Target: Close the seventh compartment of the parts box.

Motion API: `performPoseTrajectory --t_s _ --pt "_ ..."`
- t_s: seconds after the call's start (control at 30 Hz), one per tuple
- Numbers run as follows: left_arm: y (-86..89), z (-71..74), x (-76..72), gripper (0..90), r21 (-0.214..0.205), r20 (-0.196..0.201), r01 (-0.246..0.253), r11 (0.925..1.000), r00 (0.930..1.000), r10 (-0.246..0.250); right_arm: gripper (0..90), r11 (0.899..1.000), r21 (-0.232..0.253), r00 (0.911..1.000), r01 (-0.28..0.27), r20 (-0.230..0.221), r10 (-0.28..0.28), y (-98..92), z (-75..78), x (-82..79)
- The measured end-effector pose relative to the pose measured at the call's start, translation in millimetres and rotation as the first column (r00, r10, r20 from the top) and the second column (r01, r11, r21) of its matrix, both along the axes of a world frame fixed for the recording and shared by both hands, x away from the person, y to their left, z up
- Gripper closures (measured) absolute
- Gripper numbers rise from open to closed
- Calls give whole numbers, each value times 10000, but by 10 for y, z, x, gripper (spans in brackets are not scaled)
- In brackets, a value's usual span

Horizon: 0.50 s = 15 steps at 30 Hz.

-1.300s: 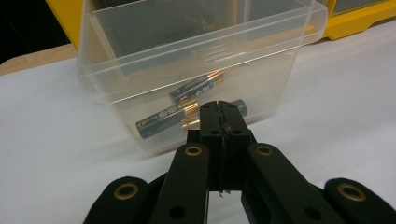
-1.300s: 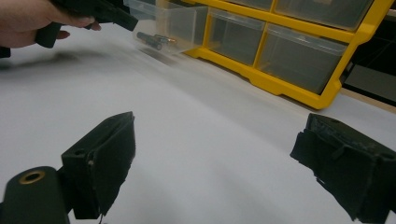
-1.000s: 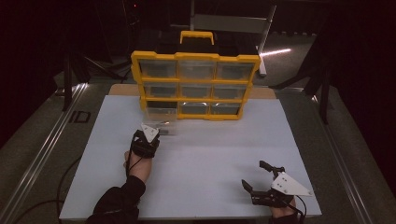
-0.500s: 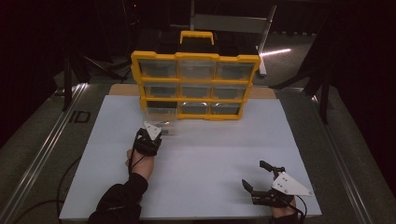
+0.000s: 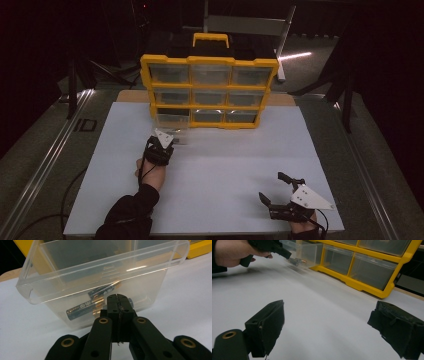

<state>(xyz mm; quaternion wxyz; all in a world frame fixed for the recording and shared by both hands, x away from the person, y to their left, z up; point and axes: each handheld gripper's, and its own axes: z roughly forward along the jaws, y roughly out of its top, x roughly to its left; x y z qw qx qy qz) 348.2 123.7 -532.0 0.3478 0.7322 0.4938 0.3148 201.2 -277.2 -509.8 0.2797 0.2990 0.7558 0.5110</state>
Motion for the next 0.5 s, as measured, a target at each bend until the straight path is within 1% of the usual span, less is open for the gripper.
performPoseTrajectory --t_s 0.17,0.3,0.37,0.5 --pt "-3 5 22 885 -4 -21 19 10000 10000 -19 104 10000 6 10000 -5 -11 5 3 -3 1" --pt "-9 37 73 885 -28 -82 55 10000 10000 -55 104 10000 -8 10000 -17 10 17 5 2 -2" --pt "-17 57 90 884 49 -28 79 10000 10000 -79 104 10000 9 10000 -8 29 8 2 4 -2" --pt "-19 77 129 885 17 13 27 10000 10000 -27 104 10000 10 10000 2 3 -2 -2 1 1"
